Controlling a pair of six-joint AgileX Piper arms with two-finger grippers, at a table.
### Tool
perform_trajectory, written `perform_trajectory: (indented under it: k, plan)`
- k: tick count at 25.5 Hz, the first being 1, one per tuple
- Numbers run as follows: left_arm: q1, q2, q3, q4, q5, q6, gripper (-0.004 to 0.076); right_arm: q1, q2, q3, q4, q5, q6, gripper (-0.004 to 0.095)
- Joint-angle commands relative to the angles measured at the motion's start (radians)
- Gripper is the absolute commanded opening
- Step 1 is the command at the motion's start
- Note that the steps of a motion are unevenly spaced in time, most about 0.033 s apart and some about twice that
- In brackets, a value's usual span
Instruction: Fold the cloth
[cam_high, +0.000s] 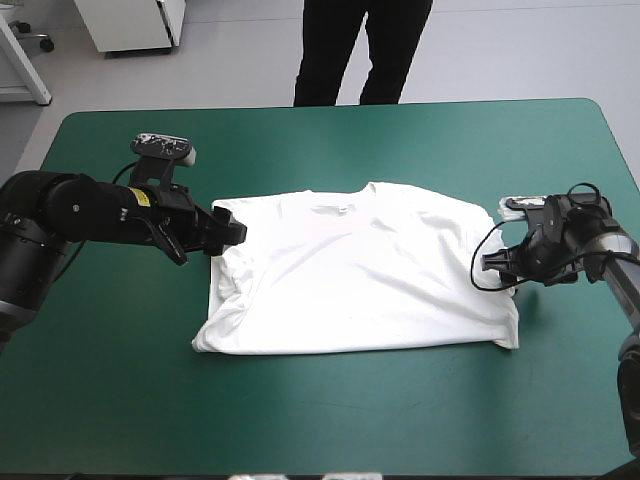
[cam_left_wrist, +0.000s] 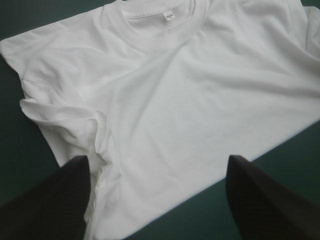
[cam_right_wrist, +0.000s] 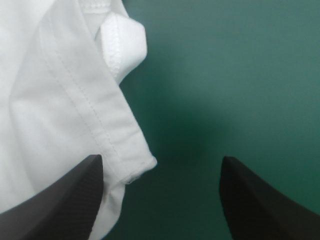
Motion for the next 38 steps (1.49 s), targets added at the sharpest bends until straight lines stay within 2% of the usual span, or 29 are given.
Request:
perform_trajectory:
  k: [1,3,5,10,15,22,30,35,38]
  plan:
    - [-0.006,-0.027,-0.033,-0.040,-0.035,-0.009,0.0545,-0.008,0.011,-0.025,0.002,-0.051,-0.010,0.0617]
    - [-0.006,-0.027,-0.033,-0.040,-0.035,-0.013,0.0545,-0.008,0.046,-0.025,0.006,-0.044,-0.010,0.0575]
    - [-0.006,-0.027,-0.033,-0.040,-0.037,-0.021,0.0530,-0.008,0.077,-0.025,0.009,-0.037,-0.010,0.0450]
    - [-0.006,-0.027,-0.038,-0.042,-0.007,-0.028,0.0511,-0.008,0.107,-0.027,0.009,-0.058,-0.010,-0.0021]
    - [-0.006,-0.042,-0.038,-0.040,0.006,-0.028,0.0511,-0.008,0.059,-0.114,0.002,0.003,-0.009,-0.0017]
    - [-0.006,-0.050,-0.038,-0.038,0.010,-0.005,0.0473,0.045,-0.001,-0.202,0.163,0.076,-0.115,-0.0017]
    - [-0.006,-0.050,-0.038,-0.038,0.008,-0.003,0.0473,0.202,0.048,-0.200,0.141,0.063,-0.115,-0.0017]
    - [-0.006,-0.050,-0.038,-0.038,0.008,-0.003,0.0473,0.219,0.106,-0.200,0.140,0.058,-0.115,-0.0013]
    - [-0.006,-0.050,-0.038,-0.038,0.012,0.002,0.0473,0.219,0.142,-0.200,0.140,0.068,-0.119,0.0059]
